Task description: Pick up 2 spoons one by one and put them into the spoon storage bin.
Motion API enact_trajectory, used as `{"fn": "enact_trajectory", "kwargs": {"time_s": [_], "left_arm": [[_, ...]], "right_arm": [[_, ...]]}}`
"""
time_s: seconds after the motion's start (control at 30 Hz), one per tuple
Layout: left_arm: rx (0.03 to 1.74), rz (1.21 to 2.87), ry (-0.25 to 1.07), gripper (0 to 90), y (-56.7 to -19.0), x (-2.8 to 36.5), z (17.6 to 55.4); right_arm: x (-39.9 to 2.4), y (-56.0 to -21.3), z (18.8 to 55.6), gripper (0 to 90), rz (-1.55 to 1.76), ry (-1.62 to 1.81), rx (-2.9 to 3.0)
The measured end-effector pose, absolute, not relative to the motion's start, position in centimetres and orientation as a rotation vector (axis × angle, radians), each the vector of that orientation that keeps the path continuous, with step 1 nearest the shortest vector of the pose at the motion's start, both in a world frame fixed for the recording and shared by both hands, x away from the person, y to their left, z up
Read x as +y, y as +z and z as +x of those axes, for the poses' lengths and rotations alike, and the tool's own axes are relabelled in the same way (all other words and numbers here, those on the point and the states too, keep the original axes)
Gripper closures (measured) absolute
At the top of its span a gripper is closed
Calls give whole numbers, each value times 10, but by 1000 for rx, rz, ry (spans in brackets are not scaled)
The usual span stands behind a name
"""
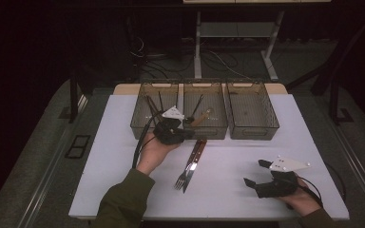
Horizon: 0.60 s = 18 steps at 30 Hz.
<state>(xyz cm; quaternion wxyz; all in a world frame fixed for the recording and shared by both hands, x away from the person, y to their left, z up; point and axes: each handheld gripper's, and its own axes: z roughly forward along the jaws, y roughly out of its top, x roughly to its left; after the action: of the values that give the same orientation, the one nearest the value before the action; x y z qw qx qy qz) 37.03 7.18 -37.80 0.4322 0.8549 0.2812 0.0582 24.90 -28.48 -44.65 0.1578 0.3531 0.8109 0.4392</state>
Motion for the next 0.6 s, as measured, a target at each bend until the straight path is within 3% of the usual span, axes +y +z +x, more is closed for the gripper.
{"fn": "enact_trajectory", "kwargs": {"time_s": [0.6], "left_arm": [[799,2233,215,892,-434,61,377]], "right_arm": [[-285,-447,249,117,1012,1252,2318]]}}
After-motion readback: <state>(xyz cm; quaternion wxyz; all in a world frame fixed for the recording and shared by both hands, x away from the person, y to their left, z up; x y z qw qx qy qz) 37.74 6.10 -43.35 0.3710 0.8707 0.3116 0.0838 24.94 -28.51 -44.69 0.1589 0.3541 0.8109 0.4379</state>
